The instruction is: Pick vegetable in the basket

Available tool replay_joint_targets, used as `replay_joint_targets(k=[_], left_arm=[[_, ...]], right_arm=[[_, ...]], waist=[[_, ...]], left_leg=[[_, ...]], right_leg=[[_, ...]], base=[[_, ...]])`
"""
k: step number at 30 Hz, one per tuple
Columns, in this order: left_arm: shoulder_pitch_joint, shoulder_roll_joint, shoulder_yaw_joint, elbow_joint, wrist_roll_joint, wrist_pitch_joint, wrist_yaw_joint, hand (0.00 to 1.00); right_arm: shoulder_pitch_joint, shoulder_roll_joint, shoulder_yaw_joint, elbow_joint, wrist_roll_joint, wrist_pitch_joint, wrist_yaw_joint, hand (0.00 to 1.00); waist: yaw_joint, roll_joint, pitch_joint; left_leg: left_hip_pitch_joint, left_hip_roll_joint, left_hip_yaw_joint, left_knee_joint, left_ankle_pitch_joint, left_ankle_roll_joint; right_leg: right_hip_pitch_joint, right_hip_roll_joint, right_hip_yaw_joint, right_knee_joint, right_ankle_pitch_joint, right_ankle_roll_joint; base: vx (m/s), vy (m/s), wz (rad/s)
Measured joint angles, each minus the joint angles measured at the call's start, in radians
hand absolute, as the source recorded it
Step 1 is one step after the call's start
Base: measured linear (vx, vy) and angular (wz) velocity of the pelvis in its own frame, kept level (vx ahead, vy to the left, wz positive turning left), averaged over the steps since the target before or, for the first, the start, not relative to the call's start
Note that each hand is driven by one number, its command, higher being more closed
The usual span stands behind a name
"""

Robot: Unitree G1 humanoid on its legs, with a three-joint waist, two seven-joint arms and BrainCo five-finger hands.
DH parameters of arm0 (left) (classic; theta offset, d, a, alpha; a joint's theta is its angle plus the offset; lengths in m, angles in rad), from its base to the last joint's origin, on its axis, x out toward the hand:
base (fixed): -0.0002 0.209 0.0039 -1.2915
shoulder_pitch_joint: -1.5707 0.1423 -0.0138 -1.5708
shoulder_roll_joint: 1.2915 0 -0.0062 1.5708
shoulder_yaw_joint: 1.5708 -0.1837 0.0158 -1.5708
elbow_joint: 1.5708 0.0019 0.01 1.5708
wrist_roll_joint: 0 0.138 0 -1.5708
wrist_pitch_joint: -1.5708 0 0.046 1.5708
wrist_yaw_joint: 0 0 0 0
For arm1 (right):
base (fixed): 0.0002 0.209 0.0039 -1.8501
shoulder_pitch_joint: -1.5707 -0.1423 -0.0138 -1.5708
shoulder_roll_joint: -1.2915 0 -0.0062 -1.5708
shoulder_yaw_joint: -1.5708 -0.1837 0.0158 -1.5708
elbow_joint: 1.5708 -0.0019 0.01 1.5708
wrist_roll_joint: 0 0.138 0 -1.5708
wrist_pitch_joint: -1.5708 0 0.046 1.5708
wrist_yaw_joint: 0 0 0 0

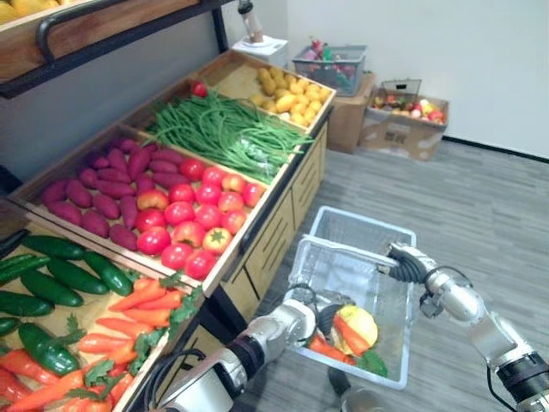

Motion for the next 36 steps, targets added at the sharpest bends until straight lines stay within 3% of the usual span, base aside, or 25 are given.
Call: replay_joint_targets(k=[5, 9, 17, 23, 25, 28, 33, 36], left_arm=[[0.000, 0.036, -0.005, -0.211, -0.001, -0.004, -0.025, 0.00], [0.000, 0.082, -0.004, -0.424, -0.014, -0.024, -0.041, 0.00], [0.017, 0.210, 0.012, -0.742, -0.041, -0.050, -0.049, 0.00], [0.095, 0.316, 0.127, -0.939, -0.204, -0.069, -0.048, 0.00], [0.170, 0.339, 0.205, -1.002, -0.339, -0.074, -0.048, 0.00], [0.272, 0.358, 0.316, -1.051, -0.443, -0.071, -0.048, 0.00], [0.496, 0.301, 0.521, -1.066, -0.613, -0.070, -0.004, 0.00], [0.595, 0.146, 0.665, -1.035, -0.652, -0.092, 0.089, 0.00]], right_arm=[[0.045, 0.027, -0.063, 0.001, -0.020, 0.015, 0.001, 1.00], [0.098, 0.045, -0.144, 0.000, -0.039, 0.025, 0.005, 1.00], [0.182, 0.067, -0.273, 0.013, -0.079, 0.032, 0.006, 1.00], [0.221, 0.162, -0.421, 0.123, -0.079, 0.038, -0.002, 1.00], [0.256, 0.206, -0.493, 0.160, -0.074, 0.058, -0.024, 1.00], [0.271, 0.270, -0.582, 0.241, -0.074, 0.076, -0.070, 1.00], [0.286, 0.371, -0.690, 0.486, -0.006, 0.098, -0.162, 1.00], [0.274, 0.409, -0.726, 0.698, 0.045, 0.105, -0.207, 1.00]], waist=[[0.016, -0.010, 0.006], [0.047, -0.010, 0.006], [0.069, -0.008, 0.005], [0.098, -0.002, 0.001], [0.118, 0.005, -0.014], [0.123, 0.008, -0.025], [0.139, -0.010, -0.075], [0.157, -0.028, -0.088]], left_leg=[[-0.024, 0.007, -0.038, 0.013, 0.001, 0.005], [-0.045, 0.020, -0.060, 0.036, -0.010, 0.003], [-0.090, 0.031, -0.125, 0.060, -0.018, 0.018], [-0.146, 0.031, -0.209, 0.070, -0.003, 0.043], [-0.174, 0.007, -0.253, 0.051, 0.002, 0.049], [-0.197, -0.032, -0.317, 0.016, 0.022, 0.066], [-0.247, -0.118, -0.451, -0.080, 0.081, 0.090], [-0.276, -0.179, -0.542, -0.169, 0.144, 0.100]], right_leg=[[0.004, -0.011, -0.036, 0.005, 0.000, 0.000], [0.004, -0.015, -0.060, 0.014, -0.001, -0.001], [0.003, -0.042, -0.143, 0.044, -0.022, -0.005], [0.005, -0.069, -0.249, 0.060, -0.026, -0.012], [0.005, -0.093, -0.298, 0.060, -0.030, -0.015], [0.026, -0.129, -0.359, 0.056, -0.036, -0.012], [0.067, -0.187, -0.489, 0.006, -0.041, -0.016], [0.097, -0.215, -0.576, -0.036, -0.043, -0.020]], base=[[-0.05, -0.001, 0.25], [-0.04, 0.010, 0.17], [-0.04, 0.018, 0.31], [-0.01, 0.023, 0.39], [-0.02, 0.037, 0.47], [-0.02, 0.047, 0.66], [-0.01, 0.030, 0.83], [0.03, 0.005, 0.96]])
